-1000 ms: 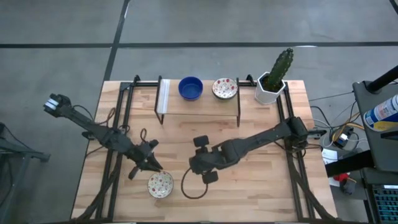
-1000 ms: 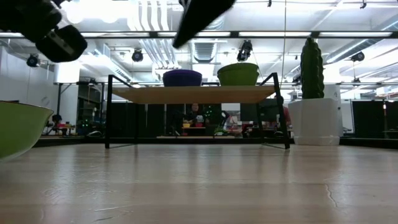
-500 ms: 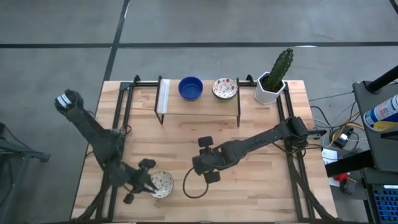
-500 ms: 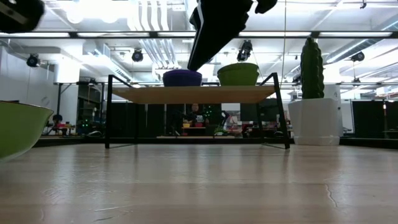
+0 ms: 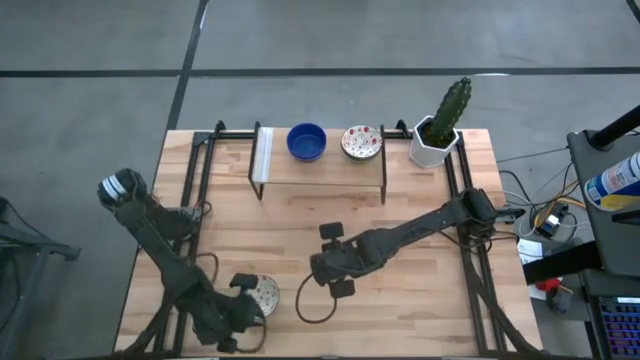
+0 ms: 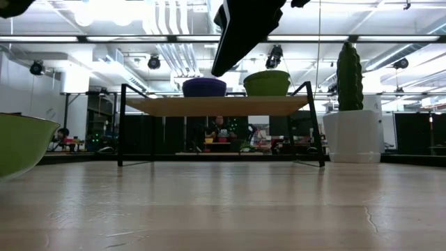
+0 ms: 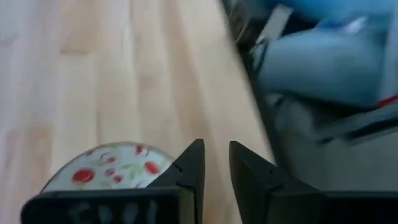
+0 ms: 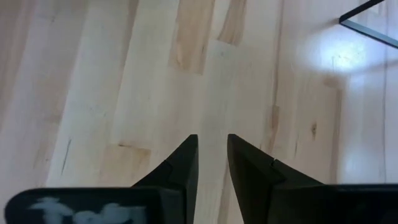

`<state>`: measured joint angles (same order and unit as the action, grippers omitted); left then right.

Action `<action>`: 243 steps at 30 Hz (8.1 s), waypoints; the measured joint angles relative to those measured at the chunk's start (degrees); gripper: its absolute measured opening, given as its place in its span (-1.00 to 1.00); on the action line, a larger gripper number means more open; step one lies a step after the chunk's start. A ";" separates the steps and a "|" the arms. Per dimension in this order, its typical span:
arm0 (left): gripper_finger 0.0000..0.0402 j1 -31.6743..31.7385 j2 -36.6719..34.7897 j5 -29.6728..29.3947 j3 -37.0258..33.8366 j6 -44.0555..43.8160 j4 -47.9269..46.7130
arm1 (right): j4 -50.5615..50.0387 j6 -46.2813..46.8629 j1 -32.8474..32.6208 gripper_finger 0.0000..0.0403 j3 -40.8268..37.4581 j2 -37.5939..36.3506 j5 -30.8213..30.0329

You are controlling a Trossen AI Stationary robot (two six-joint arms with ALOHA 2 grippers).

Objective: Pick & Place Mini bowls
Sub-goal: Stack the white bowl on the white bowls on the shelf

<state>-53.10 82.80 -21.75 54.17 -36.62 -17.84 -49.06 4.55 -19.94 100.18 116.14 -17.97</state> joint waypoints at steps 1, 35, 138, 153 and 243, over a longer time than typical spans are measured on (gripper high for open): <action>-0.64 0.00 1.36 -0.72 1.32 -0.53 -2.45 | -0.02 0.01 -0.19 -0.61 -0.02 0.00 0.02; -0.67 -0.75 13.45 1.33 6.93 -12.39 -18.28 | 0.43 0.79 -1.79 -0.71 -0.11 0.00 0.95; -0.35 3.31 8.66 -16.95 15.76 5.46 -24.58 | 3.55 -6.35 -4.49 -0.96 -0.11 -1.61 -26.13; -0.35 3.26 8.66 -17.12 15.75 6.11 -24.17 | -2.59 -7.51 1.75 -0.96 -0.09 -12.60 -40.42; -0.35 2.86 -17.96 -10.19 -20.68 20.54 31.60 | -12.87 -9.02 34.87 -0.52 0.89 -16.41 -1.74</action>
<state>-50.24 64.84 -31.94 33.50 -16.08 13.76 -61.93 -4.47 14.93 101.08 99.72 -19.72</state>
